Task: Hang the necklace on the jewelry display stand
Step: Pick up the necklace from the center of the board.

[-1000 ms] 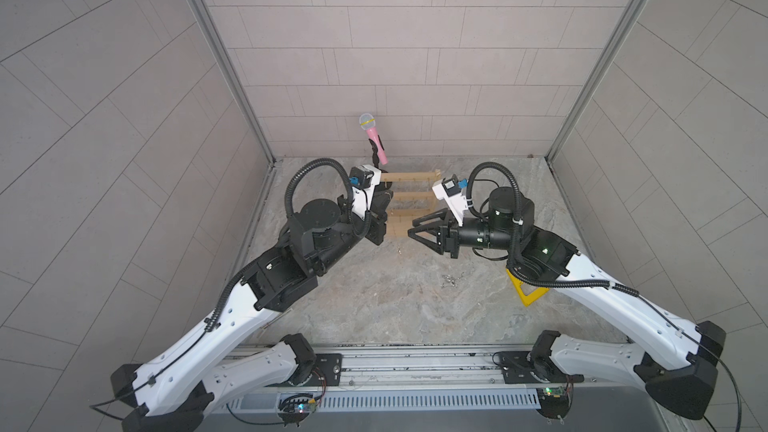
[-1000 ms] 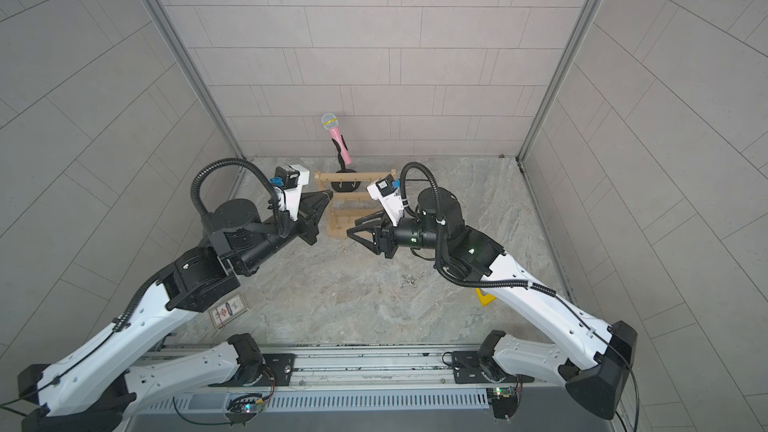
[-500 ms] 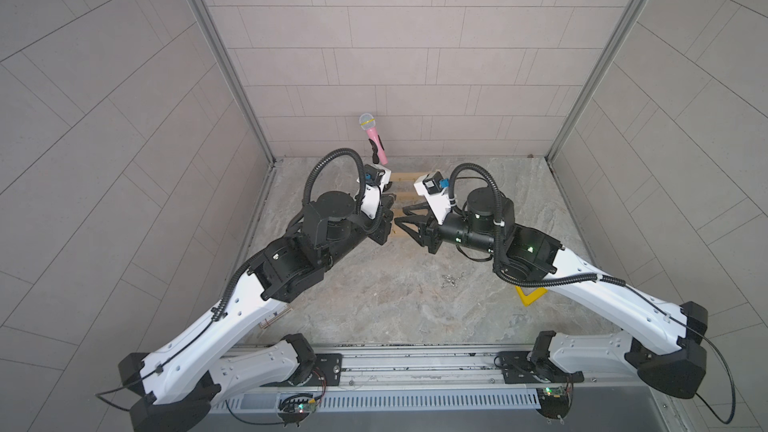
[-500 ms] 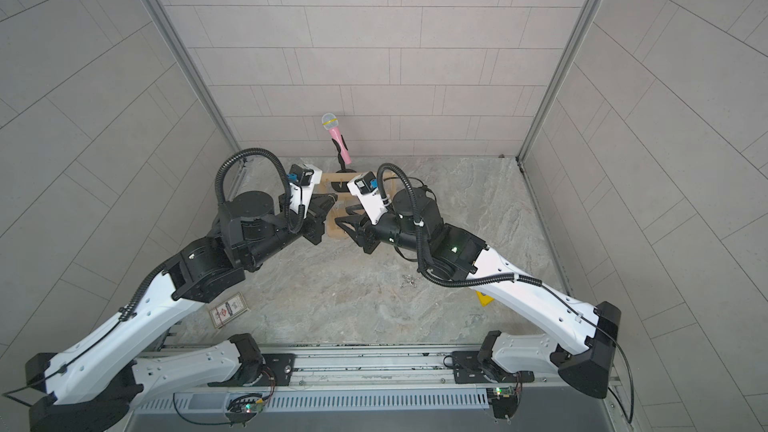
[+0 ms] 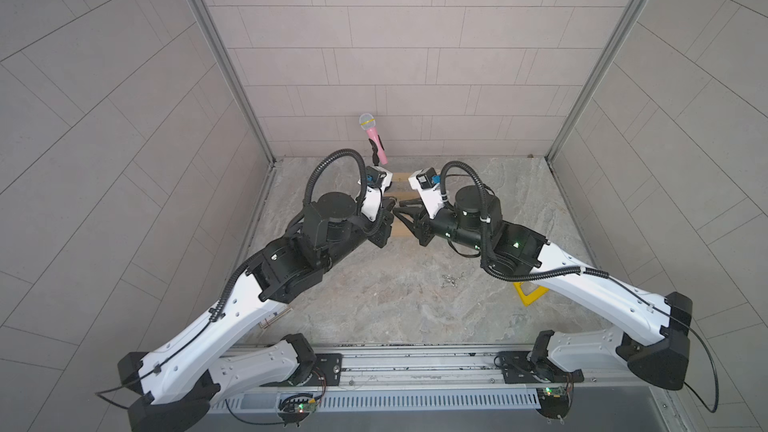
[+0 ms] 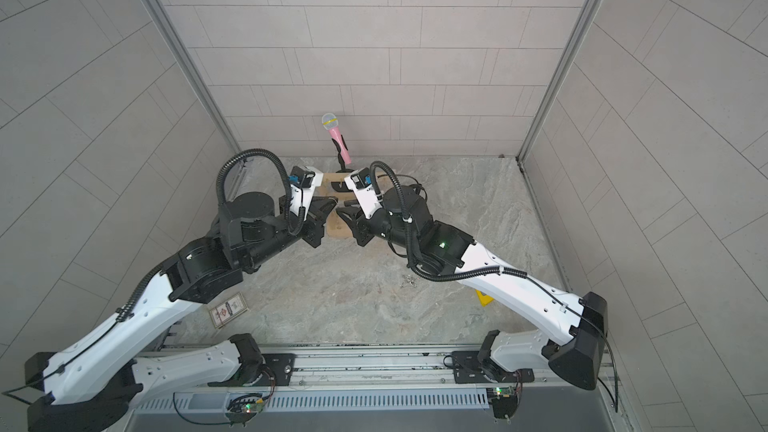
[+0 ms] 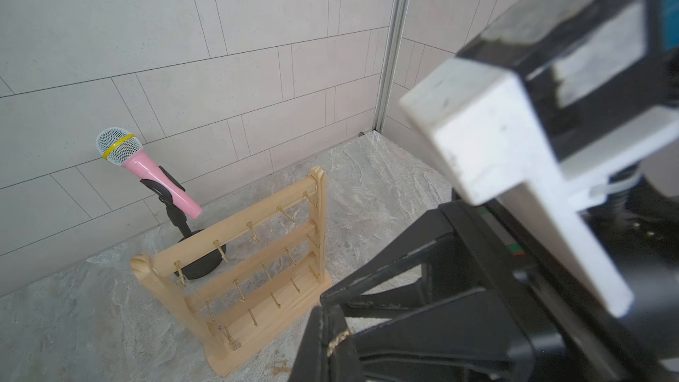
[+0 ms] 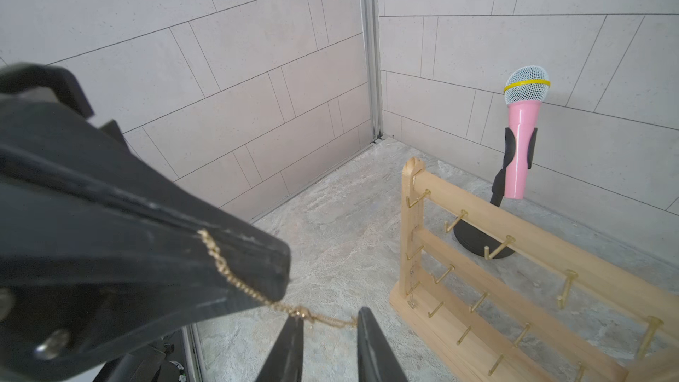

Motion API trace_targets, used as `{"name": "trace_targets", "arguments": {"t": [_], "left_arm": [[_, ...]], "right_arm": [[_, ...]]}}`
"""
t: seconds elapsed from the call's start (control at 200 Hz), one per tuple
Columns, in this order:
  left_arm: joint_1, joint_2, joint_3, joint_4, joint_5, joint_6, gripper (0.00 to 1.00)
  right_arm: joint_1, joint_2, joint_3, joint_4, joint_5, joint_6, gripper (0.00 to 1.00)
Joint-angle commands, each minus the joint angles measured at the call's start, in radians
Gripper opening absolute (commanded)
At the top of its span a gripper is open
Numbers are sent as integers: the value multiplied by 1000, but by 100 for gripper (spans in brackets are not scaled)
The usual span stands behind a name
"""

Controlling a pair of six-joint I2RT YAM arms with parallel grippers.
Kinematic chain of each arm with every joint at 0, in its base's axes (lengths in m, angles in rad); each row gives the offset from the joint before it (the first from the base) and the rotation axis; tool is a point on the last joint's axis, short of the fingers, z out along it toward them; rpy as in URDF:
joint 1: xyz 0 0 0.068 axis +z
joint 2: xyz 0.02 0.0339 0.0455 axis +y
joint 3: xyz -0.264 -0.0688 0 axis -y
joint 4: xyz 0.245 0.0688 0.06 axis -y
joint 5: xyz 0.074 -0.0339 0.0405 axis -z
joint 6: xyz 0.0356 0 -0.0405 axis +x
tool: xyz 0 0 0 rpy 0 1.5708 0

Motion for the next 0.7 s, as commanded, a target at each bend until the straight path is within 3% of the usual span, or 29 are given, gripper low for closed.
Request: {"name": "trace_targets", "arguments": {"t": [0.0, 0.31, 0.695], "left_arm": [[-8, -10, 34, -1, -2, 3, 0], [-6, -13, 55, -6, 0, -19, 0], [-6, -9, 103, -18, 29, -61, 0]], "right_arm": [[2, 13, 25, 33, 8, 3, 28], [3, 34, -9, 78, 16, 14, 32], [3, 22, -71, 131, 50, 12, 23]]}}
